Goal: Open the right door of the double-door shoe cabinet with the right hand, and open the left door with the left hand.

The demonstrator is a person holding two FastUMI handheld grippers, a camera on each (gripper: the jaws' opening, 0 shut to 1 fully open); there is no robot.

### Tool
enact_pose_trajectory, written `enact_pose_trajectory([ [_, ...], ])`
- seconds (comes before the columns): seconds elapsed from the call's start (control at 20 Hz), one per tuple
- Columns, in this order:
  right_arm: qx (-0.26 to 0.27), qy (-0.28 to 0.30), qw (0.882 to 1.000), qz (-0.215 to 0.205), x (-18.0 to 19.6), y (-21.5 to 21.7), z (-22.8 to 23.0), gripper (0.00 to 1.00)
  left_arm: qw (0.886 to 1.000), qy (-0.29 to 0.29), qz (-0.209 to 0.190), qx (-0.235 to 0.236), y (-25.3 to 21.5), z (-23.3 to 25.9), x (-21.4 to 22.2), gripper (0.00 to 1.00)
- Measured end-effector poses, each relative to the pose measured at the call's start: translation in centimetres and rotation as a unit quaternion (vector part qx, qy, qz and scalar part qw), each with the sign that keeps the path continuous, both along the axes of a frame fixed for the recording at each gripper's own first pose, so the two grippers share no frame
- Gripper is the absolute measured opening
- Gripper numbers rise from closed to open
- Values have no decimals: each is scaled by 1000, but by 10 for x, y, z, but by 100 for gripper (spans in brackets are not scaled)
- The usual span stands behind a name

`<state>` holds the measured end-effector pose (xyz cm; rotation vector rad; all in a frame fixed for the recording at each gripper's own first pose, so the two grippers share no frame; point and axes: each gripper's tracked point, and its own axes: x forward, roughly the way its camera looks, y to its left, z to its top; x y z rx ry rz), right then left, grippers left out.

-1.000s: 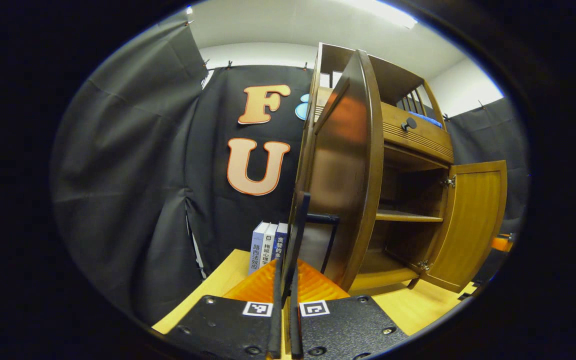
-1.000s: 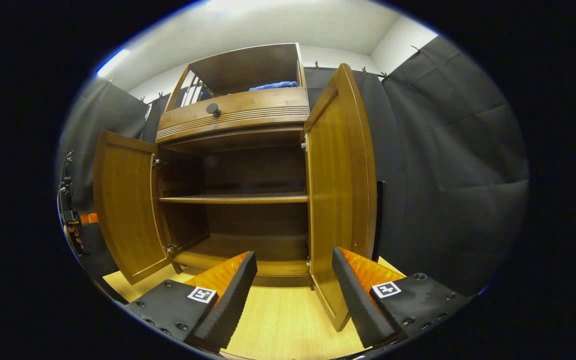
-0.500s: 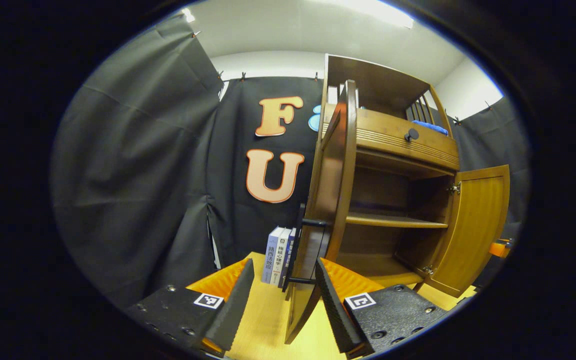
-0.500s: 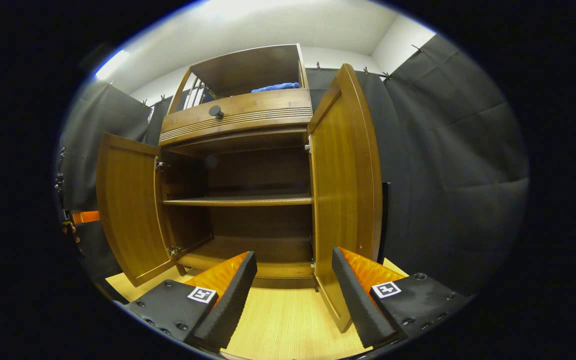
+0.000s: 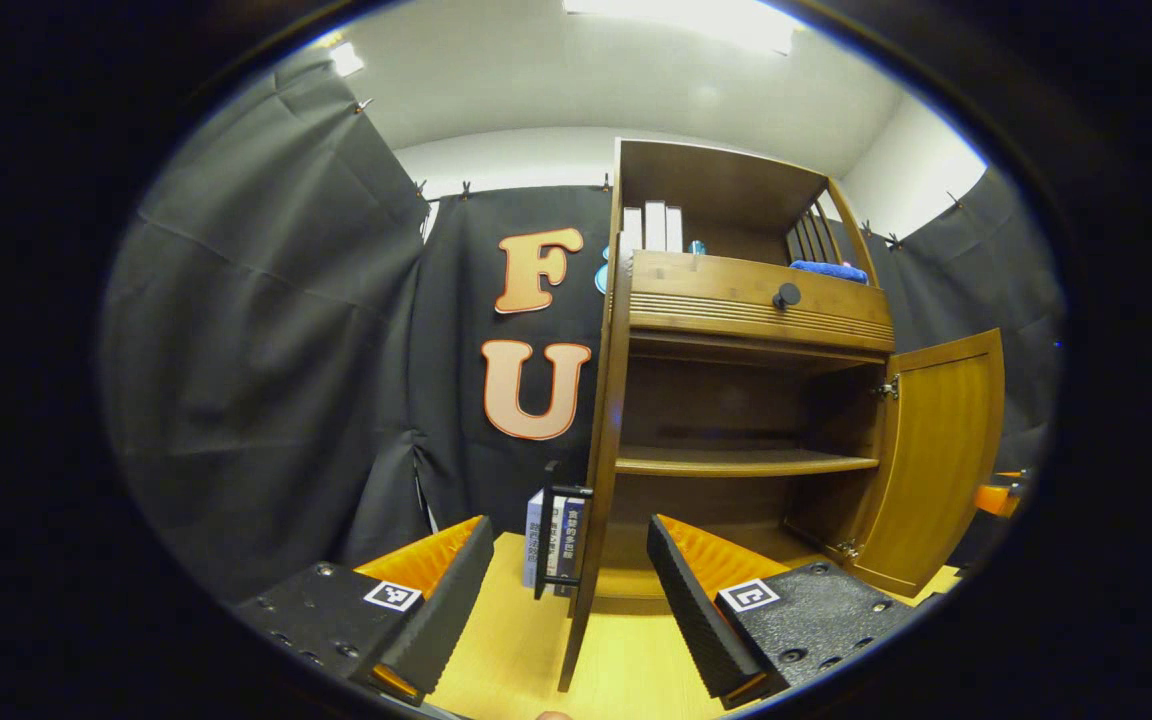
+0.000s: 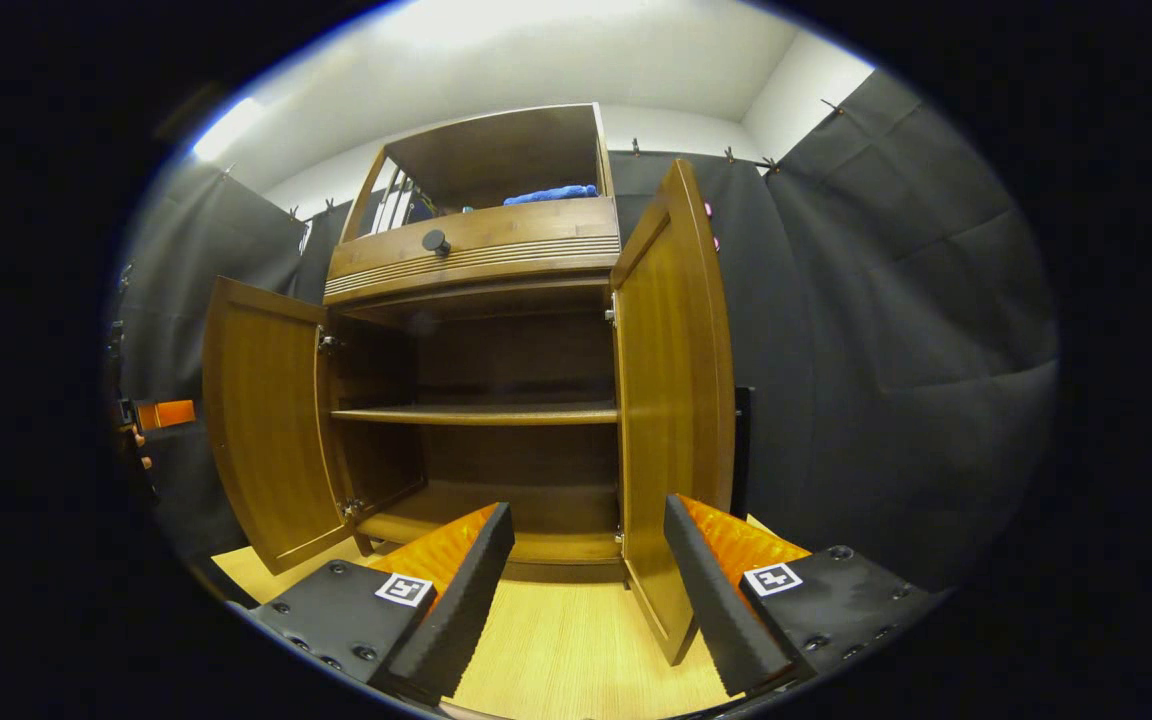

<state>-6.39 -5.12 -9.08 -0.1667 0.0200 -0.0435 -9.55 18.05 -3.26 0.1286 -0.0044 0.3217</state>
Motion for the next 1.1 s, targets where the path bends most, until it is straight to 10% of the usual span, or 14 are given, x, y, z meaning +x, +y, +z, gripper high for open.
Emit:
enact_pose_trajectory([
  [1.1, 1, -16, 1000, -12, -13, -19, 6, 98, 999, 3, -34, -21, -31, -7, 13, 89],
])
